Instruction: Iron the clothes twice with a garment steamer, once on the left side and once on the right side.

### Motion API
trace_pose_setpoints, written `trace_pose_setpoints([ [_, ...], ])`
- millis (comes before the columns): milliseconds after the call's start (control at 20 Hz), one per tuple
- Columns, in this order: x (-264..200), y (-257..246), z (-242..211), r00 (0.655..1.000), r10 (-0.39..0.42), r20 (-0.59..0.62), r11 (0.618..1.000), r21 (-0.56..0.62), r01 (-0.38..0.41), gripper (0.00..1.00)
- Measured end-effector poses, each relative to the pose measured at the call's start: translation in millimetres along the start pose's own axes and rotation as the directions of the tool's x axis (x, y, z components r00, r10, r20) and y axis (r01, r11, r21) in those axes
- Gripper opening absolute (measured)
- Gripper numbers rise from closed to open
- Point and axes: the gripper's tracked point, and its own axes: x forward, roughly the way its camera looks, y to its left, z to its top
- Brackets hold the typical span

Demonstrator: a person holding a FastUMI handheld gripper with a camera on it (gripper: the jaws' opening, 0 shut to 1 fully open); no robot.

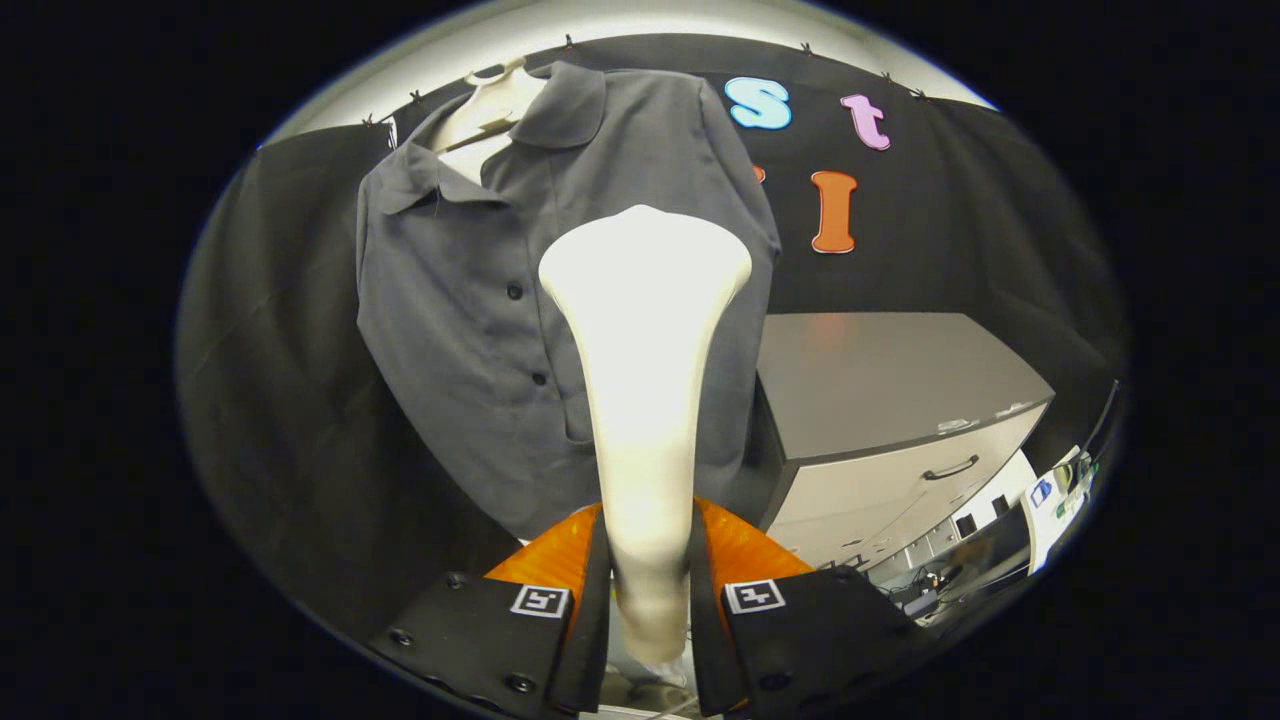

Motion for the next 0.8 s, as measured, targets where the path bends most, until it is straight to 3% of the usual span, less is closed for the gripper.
trace_pose_setpoints([
  [450,-52.9,-37.2,48.0,0.991,-0.026,0.129,0.999,0.033,0.022,0.43],
  [800,-69.2,-57.6,41.1,0.988,-0.040,0.149,0.999,0.026,0.037,0.43],
])
